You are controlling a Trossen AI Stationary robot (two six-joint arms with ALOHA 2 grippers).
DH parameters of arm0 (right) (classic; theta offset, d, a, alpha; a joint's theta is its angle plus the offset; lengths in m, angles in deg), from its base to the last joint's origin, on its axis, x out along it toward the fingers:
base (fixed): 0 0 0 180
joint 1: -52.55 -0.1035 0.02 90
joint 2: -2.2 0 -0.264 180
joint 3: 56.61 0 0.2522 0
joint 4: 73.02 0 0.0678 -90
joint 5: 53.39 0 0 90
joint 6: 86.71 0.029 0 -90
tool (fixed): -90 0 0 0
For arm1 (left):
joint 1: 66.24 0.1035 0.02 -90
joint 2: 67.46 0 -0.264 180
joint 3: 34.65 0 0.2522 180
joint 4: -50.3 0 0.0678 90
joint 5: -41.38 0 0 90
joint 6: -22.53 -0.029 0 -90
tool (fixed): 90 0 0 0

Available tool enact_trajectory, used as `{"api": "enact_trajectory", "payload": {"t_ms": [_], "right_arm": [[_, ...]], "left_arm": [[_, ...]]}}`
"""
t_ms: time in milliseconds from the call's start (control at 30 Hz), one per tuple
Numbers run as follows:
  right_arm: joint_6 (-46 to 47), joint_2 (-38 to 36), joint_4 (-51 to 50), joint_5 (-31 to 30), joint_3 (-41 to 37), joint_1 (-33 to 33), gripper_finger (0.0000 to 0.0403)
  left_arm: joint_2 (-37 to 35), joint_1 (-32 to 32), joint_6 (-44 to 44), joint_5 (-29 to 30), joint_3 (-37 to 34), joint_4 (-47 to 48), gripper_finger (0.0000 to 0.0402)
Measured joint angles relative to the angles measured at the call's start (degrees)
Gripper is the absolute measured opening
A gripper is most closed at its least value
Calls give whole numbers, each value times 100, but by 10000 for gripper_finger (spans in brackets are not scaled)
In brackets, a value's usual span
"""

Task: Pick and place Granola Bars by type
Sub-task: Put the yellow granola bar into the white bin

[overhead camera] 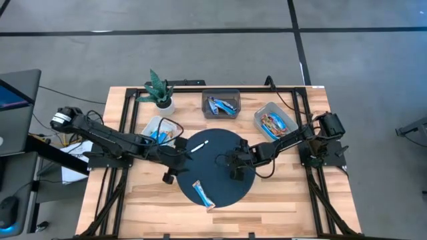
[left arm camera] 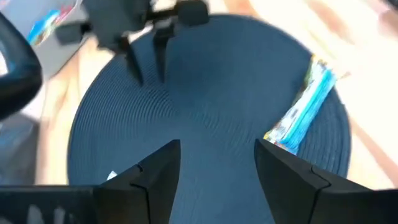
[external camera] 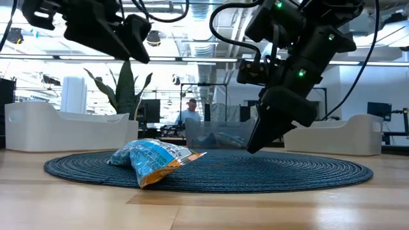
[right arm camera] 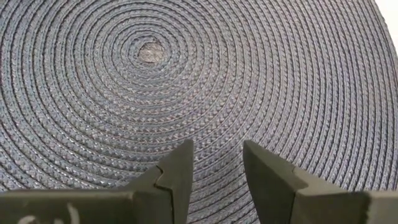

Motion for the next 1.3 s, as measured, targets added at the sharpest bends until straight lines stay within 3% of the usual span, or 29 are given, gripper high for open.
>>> {"api": "enact_trajectory", "payload": {"t_ms": [333, 600, 700, 933, 1300], "right_arm": [[-1, 0, 23, 8, 2, -1, 133], [-357, 0, -55, 14, 2, -50, 132], [-442, 0, -19, 14, 2, -48, 130], [-551, 0, -15, 36, 2, 0, 128], [-571, 0, -22, 16, 2, 0, 126]], "left_arm": [[1043, -34, -726, -552, -207, -1339, 200], [1302, 396, -1249, -584, -204, -1430, 200], [1302, 796, -1432, -1168, -202, -1433, 200], [1302, 1663, -1433, -3189, -220, -1316, 200], [1306, 1726, -1543, -3516, -563, -1736, 200]]}}
